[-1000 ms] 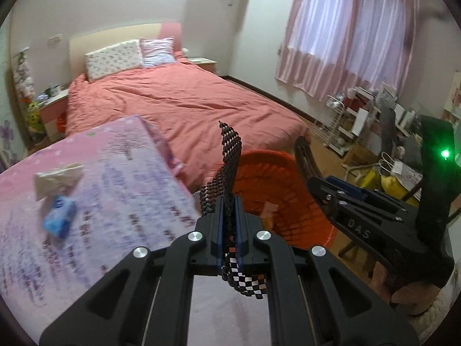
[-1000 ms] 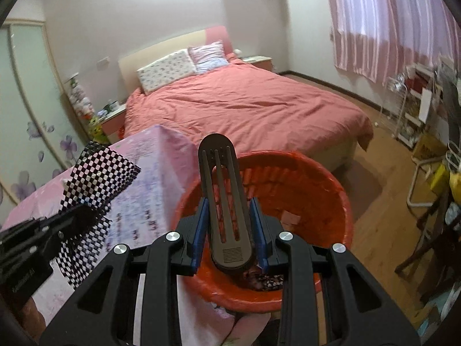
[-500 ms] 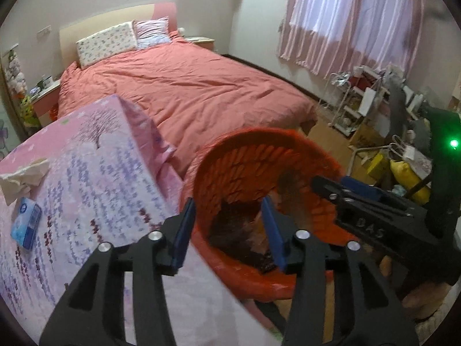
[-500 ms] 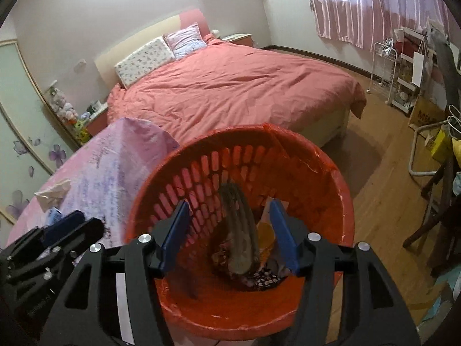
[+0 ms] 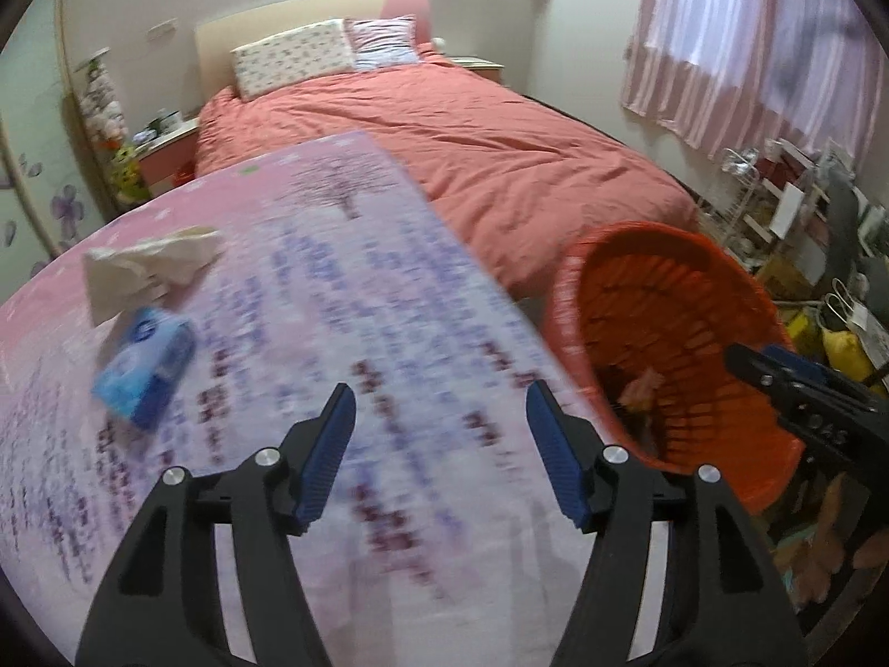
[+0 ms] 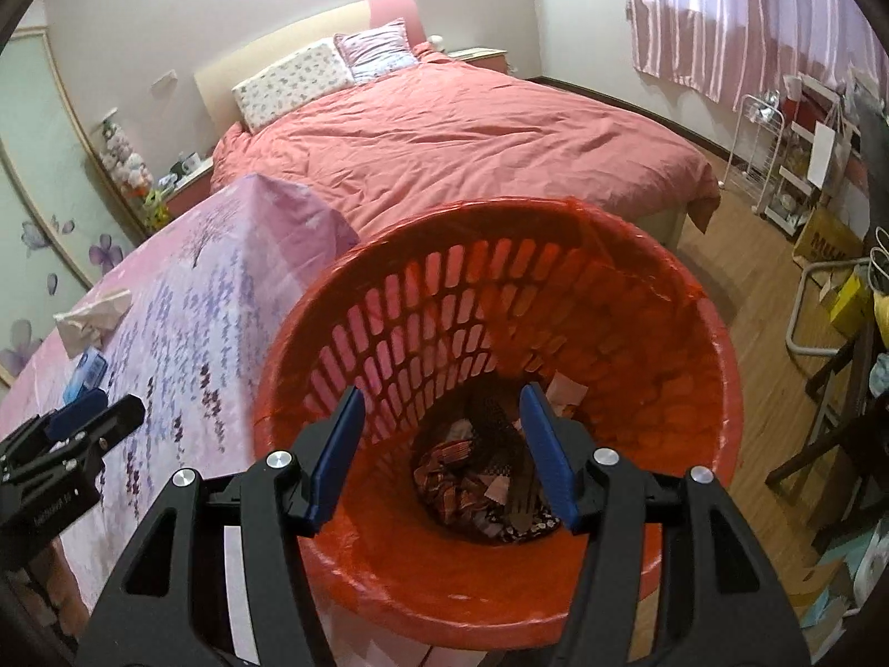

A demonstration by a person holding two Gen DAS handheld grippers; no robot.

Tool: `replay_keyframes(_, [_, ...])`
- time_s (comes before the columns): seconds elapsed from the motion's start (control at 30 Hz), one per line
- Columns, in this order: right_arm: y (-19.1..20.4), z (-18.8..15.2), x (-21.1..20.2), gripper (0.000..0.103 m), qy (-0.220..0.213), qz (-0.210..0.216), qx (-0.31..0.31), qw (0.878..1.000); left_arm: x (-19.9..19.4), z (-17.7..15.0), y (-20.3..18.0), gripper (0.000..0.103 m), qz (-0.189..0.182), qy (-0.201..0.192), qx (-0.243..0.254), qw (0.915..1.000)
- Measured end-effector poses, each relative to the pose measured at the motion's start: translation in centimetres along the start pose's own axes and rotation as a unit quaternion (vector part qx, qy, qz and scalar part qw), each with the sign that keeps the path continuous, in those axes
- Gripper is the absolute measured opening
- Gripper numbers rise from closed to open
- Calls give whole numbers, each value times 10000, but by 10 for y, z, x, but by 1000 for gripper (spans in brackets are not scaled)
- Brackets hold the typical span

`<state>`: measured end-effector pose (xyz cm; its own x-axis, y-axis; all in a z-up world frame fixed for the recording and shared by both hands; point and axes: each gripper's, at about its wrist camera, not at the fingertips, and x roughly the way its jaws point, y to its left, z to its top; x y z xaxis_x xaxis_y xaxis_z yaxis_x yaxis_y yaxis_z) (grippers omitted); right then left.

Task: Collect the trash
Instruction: 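Grasp the blue tissue pack with the left tool while the right tool moves toward the white paper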

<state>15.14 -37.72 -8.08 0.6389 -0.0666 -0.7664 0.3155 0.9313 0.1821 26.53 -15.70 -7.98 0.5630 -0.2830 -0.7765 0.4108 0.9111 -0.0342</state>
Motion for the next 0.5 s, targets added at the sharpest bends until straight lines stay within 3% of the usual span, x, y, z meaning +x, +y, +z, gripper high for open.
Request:
replay_keyframes(0.2, [19,-7,-1,59,43,49,-195,9998,-10,-11,57,68,434,-64,-363,9984])
replay_keyframes(0.27, [24,-9,-2,59,53,81,-263,9996,-15,-14,72,73,645,-148,-425,9969])
replay_keyframes(0.37, [35,-11,-2,59,71,121,-319,9994,-20,-17,107,79,1098,-249,-631,9916])
replay_keyframes(0.5, [51,-15,-1,59,128,238,-382,9989,-19,-18,147,80,1383,-255,-989,9851])
